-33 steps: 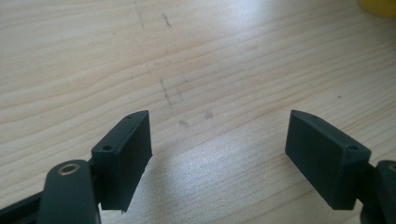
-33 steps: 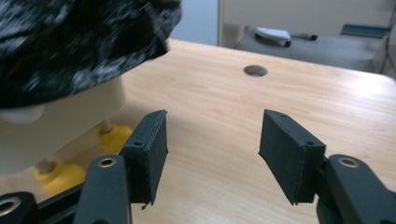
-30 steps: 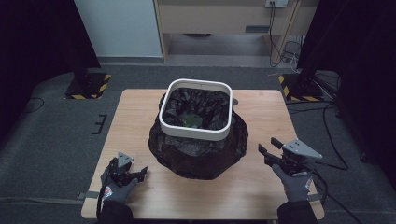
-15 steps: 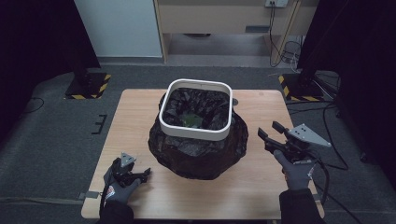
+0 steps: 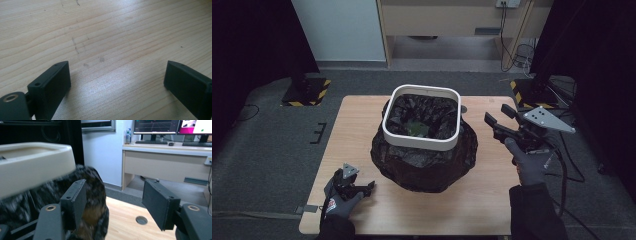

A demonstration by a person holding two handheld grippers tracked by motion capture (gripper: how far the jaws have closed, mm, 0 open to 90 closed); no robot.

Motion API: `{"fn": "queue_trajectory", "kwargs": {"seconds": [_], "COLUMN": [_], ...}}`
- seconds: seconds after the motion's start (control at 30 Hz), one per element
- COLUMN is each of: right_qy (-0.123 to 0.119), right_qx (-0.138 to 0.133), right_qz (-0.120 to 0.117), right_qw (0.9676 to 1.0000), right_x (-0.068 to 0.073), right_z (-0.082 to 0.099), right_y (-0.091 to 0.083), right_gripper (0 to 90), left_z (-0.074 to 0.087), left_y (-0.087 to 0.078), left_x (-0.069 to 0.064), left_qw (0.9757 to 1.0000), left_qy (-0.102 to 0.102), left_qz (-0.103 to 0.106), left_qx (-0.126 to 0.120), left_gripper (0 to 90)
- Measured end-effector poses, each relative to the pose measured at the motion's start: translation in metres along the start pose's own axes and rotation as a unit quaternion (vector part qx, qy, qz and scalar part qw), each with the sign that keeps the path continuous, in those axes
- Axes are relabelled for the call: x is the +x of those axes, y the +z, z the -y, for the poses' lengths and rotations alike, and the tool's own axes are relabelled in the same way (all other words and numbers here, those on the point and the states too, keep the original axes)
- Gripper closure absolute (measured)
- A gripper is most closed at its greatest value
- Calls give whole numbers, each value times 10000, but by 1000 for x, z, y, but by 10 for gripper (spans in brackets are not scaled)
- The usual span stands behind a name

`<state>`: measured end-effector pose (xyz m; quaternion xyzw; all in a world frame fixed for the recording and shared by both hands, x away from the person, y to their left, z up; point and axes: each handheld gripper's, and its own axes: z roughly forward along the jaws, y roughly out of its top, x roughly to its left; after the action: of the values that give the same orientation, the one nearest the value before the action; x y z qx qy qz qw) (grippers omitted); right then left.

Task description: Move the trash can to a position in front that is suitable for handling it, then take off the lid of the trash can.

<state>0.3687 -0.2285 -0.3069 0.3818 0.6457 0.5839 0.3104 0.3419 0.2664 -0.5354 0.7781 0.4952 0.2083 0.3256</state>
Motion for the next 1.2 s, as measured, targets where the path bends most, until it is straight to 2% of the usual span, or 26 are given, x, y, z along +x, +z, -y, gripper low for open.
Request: {"fn": "queue_trajectory", "kwargs": {"seconds": [0.33,0.63,1.03,1.2], "right_qy": [-36,-30,-95,-26], "right_qx": [-88,-80,27,47], "right_qz": [-178,-254,-473,-539], "right_qw": [9998,9996,9988,9985], "right_x": [7,10,24,27], "right_z": [-29,-40,-56,-62], "right_y": [16,25,45,53], "right_gripper": [344,341,341,341], "left_z": [-1,-2,-3,-3], "left_y": [1,3,4,4], "left_x": [-1,-2,-2,-2], "left_qw": [10000,10000,9999,9999], "left_qy": [26,36,39,41], "left_qz": [30,45,37,41], "left_qx": [47,81,106,107], "left_gripper": [37,1,0,0]}}
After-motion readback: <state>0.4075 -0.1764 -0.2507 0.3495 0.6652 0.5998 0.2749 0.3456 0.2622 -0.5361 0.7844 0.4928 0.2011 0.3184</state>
